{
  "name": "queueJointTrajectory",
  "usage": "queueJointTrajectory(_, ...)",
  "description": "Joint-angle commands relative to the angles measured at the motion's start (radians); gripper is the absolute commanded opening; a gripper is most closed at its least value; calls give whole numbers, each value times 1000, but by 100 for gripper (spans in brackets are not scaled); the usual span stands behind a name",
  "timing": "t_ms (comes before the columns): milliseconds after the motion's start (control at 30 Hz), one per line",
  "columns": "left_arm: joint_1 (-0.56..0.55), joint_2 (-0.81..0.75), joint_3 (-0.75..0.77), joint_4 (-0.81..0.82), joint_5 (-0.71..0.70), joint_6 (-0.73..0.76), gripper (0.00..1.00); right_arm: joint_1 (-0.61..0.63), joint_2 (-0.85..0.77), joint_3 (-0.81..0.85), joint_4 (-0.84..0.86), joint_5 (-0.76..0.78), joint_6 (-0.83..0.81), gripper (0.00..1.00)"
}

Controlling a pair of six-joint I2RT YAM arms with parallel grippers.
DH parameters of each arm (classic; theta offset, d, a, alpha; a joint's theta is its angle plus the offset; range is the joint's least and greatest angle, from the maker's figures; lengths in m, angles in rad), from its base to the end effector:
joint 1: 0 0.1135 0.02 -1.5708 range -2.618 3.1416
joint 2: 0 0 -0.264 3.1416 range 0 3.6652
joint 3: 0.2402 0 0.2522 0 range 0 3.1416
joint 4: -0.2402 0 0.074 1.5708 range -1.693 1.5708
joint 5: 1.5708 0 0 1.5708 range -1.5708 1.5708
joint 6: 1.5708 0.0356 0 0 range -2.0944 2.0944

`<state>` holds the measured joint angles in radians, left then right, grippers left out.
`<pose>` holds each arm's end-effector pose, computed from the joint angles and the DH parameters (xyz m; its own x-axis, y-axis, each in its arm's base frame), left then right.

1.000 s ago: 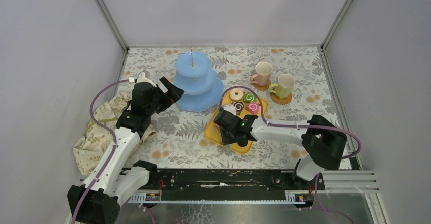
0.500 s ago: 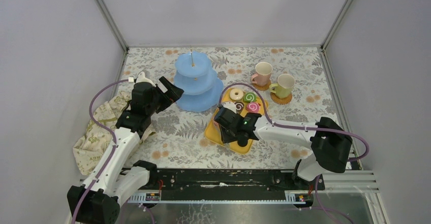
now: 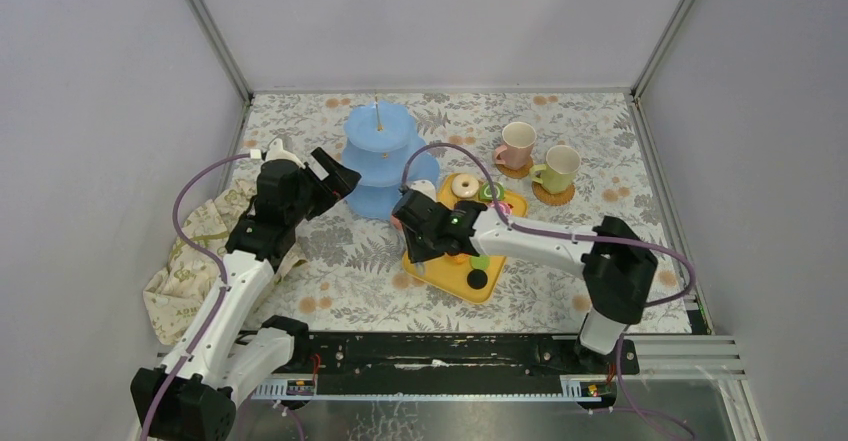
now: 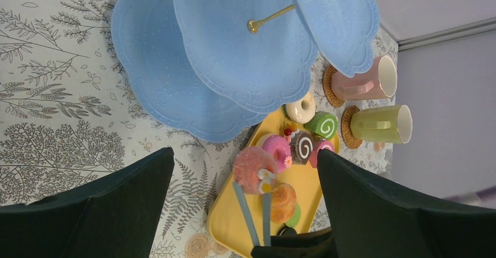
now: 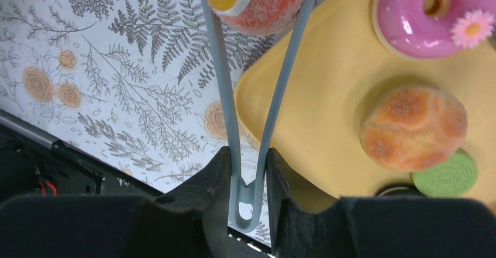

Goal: Serve the afternoon tea
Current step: Place the desert on the desert table.

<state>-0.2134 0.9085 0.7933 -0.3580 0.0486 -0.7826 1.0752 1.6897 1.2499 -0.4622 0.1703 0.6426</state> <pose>0.2004 -0.0452 0.3032 -0.4948 -0.6134 -0.6156 -0.1341 0.7537 -0.6433 0.1794 0.3192 0.2400 -0.7883 -0.2162 -0.5761 -0.4304 0.8628 0.2651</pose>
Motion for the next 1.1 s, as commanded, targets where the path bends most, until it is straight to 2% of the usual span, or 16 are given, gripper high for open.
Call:
queueJointTrajectory(0, 0, -17, 30, 16, -14, 25, 100, 4, 91, 131, -32, -17, -41, 18)
queueJointTrajectory(500, 6, -48, 28, -10, -30, 49, 100, -35, 380, 470, -83, -82, -65, 18)
queueJointTrajectory(1067, 11, -117, 18, -51, -69, 51, 100, -70, 652, 837, -185, -63, -39, 17)
